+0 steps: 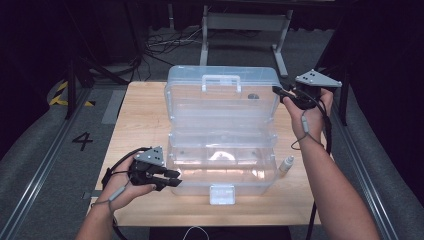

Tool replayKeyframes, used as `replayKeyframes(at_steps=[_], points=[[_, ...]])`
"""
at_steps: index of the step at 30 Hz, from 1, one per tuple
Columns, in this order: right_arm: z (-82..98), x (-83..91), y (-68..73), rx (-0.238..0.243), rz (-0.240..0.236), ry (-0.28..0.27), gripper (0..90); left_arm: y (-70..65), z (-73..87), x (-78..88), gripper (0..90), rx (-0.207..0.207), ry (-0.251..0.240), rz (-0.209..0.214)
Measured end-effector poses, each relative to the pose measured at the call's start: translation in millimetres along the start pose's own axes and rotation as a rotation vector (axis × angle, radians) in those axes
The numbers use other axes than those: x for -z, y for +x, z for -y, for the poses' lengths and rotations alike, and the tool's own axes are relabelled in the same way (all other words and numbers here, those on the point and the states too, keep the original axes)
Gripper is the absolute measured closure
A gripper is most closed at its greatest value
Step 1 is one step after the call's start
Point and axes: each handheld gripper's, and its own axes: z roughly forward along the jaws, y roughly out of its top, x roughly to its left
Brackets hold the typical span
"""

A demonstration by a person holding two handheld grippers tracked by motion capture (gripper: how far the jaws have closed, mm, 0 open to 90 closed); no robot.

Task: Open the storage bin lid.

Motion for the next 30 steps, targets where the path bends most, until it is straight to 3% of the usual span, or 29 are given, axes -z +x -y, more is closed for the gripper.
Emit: replayKeyframes(at_steps=[4,9,16,30], points=[[-0.3,-1.1,-0.4,-0.003,0.000,0.001,70.6,-1.0,-1.0,-8.8,65.6,-0.020,0.031,0.009],[-0.3,-2.1,-1.1,-0.008,-0.002,0.001,70.7,0.8,-0.6,-19.2,67.6,-0.034,0.081,-0.003],[-0.2,-2.2,-1.2,-0.007,0.001,0.002,71.1,-0.6,-2.6,-27.1,78.3,-0.057,0.079,0.026],[0.5,-7.7,-2.3,-0.018,0.015,-0.008,72.8,-0.2,-1.8,-27.4,79.0,-0.064,0.075,0.028]])
